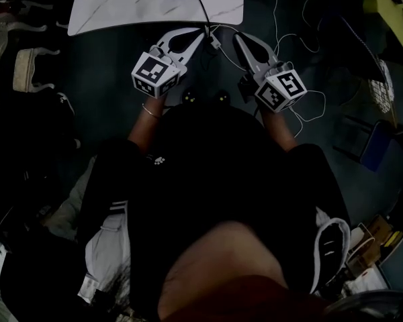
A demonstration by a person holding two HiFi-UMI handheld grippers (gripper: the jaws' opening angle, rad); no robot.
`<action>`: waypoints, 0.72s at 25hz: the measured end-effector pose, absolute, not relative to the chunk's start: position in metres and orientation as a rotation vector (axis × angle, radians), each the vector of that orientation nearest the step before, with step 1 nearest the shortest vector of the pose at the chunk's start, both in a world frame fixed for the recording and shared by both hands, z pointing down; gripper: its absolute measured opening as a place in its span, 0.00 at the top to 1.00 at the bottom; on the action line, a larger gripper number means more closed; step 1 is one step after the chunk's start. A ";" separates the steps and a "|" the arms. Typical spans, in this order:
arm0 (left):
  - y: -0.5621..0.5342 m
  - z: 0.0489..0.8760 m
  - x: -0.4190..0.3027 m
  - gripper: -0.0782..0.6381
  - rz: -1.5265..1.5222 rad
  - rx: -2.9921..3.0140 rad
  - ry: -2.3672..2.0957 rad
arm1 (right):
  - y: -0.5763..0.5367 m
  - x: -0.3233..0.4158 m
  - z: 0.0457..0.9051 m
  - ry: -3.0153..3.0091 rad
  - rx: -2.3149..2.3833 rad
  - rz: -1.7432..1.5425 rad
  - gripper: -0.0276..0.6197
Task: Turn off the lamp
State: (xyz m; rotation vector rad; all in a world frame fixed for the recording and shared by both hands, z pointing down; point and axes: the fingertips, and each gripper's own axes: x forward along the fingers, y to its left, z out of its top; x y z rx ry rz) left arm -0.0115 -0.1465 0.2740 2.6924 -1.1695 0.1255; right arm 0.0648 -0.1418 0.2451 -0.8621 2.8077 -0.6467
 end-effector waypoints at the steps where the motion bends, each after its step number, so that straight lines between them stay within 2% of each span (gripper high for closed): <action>1: -0.146 0.274 -0.011 0.88 0.123 2.693 -1.168 | -0.142 0.065 0.245 2.806 -0.866 -0.650 0.96; 18: -0.137 0.276 -0.023 0.88 0.151 2.666 -1.217 | -0.137 0.061 0.252 2.797 -0.858 -0.715 0.96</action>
